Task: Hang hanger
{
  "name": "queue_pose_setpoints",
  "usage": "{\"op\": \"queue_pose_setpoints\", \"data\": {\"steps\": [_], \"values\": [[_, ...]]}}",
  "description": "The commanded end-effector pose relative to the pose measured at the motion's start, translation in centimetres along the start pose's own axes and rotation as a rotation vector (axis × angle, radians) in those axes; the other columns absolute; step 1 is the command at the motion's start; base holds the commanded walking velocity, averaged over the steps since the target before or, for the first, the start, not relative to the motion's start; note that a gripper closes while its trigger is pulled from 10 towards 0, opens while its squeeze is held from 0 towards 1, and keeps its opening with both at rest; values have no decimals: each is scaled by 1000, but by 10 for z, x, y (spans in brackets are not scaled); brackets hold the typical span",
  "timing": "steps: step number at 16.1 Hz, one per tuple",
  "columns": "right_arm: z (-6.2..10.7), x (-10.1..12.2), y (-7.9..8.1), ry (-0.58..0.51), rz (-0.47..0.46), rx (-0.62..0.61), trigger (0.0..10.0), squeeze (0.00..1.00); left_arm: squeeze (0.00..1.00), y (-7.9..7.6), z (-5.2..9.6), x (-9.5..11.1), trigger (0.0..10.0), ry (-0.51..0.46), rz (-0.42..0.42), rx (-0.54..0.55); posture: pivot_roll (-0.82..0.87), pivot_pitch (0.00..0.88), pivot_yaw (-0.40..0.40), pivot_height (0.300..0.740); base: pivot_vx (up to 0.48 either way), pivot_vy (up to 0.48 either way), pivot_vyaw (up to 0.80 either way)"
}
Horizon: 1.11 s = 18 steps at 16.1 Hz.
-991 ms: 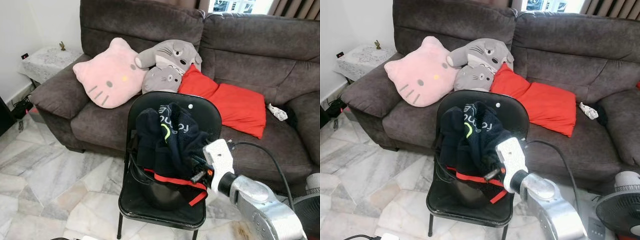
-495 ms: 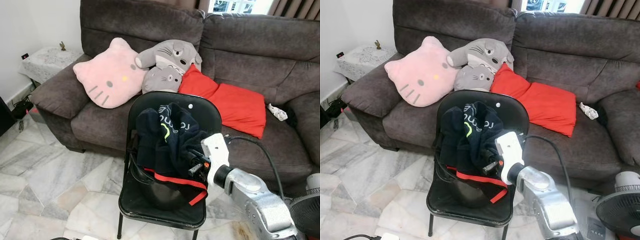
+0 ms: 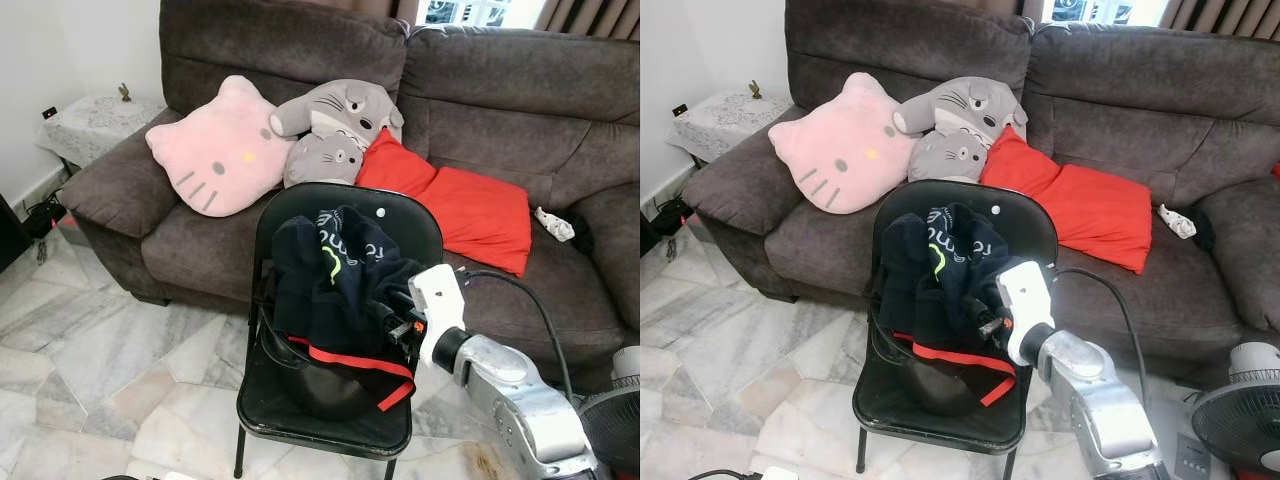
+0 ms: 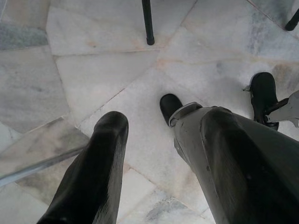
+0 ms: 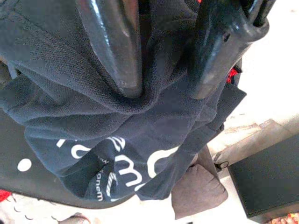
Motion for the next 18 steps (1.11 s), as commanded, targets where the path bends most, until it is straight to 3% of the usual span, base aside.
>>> {"op": "queue_pose_setpoints", "data": {"steps": [1, 3, 4, 5, 8, 10, 12, 14, 16, 18], "values": [[2, 16, -7, -53, -4, -28, 10000, 1000, 0, 2, 2, -10, 10000, 33, -5, 4, -114, 85, -23, 740, 0, 0, 0], [2, 22, -15, -88, -43, -71, 10000, 1000, 0, 0, 1, -6, 10000, 21, -7, -4, -115, 85, -23, 740, 0, 0, 0], [1, 26, -20, -110, -55, -100, 10000, 294, 0, -3, 0, -3, 10000, 9, -10, -12, -114, 86, -22, 740, 0, 0, 0], [0, 29, -23, -119, -46, -116, 10000, 0, 0, -3, 0, -2, 10000, 6, -12, -13, -114, 86, -22, 740, 0, 0, 0], [-5, 35, -24, -132, -28, -115, 10000, 0, 0, -5, 0, 0, 10000, -5, -13, -19, -110, 86, -22, 740, 0, 0, 0], [-9, 29, -18, -82, 41, -76, 10000, 0, 0, -6, -1, 3, 10000, -17, -15, -25, -111, 86, -20, 740, 0, 0, 0], [-10, 15, 1, -6, 172, 60, 10000, 0, 0, -12, -3, 11, 10000, -45, -19, -43, -110, 83, -20, 740, 0, 0, 0], [-10, 8, -1, 34, 211, 57, 10000, 0, 0, -13, -3, 12, 10000, -52, -19, -46, -111, 82, -22, 740, 0, 0, 0], [-7, 2, -25, 59, -28, -120, 10000, 0, 0, -14, -3, 14, 10000, -59, -17, -49, -113, 82, -22, 740, 0, 0, 0], [-2, 0, -17, 60, -57, -83, 10000, 0, 0, -14, -3, 14, 10000, -61, -17, -52, -121, 84, -23, 740, 0, 0, 0]]}}
Point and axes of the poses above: a point about 5 cm out from each wrist's last joint towards the gripper, its own z axis pointing back from the gripper into the wrist, its own x axis along the axis of the wrist's last joint, y = z × x, the point moved 3 cm from there along -z, pointing out of the wrist towards the gripper, and after that the axes turned 13 degrees about z, right-handed, at the moved point
